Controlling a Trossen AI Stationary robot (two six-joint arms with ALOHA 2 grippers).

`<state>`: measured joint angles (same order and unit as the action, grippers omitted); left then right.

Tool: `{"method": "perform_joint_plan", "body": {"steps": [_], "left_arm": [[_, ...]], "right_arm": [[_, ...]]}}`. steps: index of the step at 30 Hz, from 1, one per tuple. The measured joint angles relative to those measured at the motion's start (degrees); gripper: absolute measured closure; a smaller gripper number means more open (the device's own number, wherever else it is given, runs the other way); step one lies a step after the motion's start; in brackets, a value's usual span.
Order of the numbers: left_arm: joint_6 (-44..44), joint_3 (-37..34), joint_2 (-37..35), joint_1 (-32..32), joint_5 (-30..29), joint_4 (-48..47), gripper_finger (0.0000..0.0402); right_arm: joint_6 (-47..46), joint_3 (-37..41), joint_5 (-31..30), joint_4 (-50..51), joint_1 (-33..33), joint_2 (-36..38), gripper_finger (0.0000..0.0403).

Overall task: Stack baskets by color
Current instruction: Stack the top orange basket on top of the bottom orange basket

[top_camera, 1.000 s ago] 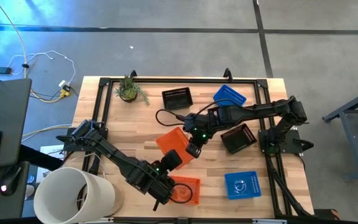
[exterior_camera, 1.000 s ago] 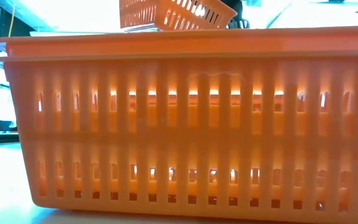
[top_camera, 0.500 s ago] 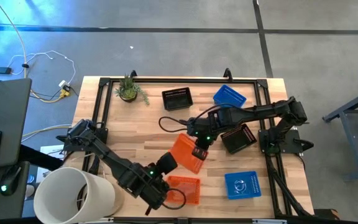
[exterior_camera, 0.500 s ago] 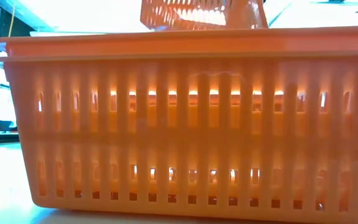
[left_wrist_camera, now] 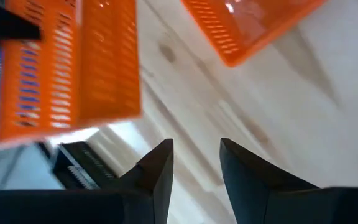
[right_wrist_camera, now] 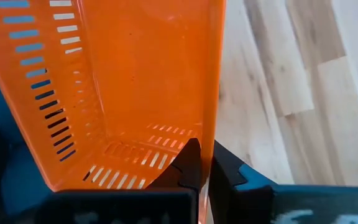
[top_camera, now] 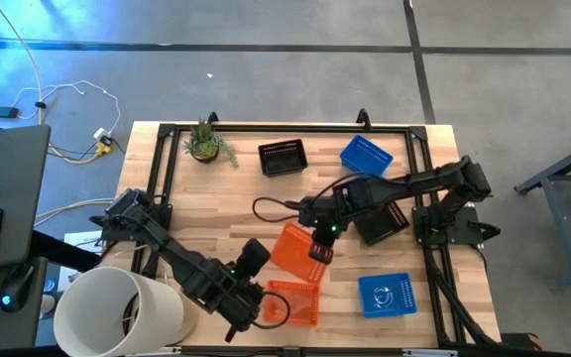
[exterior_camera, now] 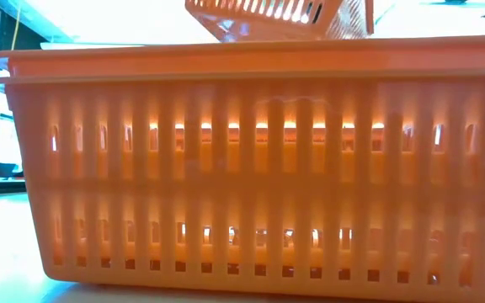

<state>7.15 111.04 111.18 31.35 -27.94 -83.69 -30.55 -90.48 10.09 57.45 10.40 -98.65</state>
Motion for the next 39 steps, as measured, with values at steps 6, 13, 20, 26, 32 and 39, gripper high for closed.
{"method": "perform_joint_plan", "body": {"steps": [6, 13, 20, 26, 32, 39], "left_arm": [[-4.8, -0.9, -2.5, 1.0, 2.1, -0.8, 0.0284], [-10.7, -9.9, -9.8, 1.2, 1.7, 4.4, 0.0284], [-16.2, -23.7, -18.7, 0.8, 0.2, 13.3, 0.0284], [-17.7, -35.0, -27.2, -0.4, -0.3, 25.8, 0.0284], [-20.8, -42.9, -32.8, -2.2, -0.8, 36.3, 0.0284], [-25.1, -47.6, -35.5, -4.8, -3.1, 37.7, 0.0284]], "right_arm": [[0.0, -0.1, 0.1, -1.2, 2.7, 0.0, 0.0402], [0.1, -0.1, 0.7, -2.2, 5.5, 0.0, 0.0402], [-0.5, -0.1, 2.5, -5.3, 6.6, -0.1, 0.0403], [-0.5, -0.1, 3.0, -7.2, 5.9, -0.1, 0.0403], [-0.5, -0.1, 4.6, -8.2, 4.9, -0.1, 0.0403], [-0.2, -0.3, 5.1, -9.0, 4.1, -0.1, 0.0403]]}}
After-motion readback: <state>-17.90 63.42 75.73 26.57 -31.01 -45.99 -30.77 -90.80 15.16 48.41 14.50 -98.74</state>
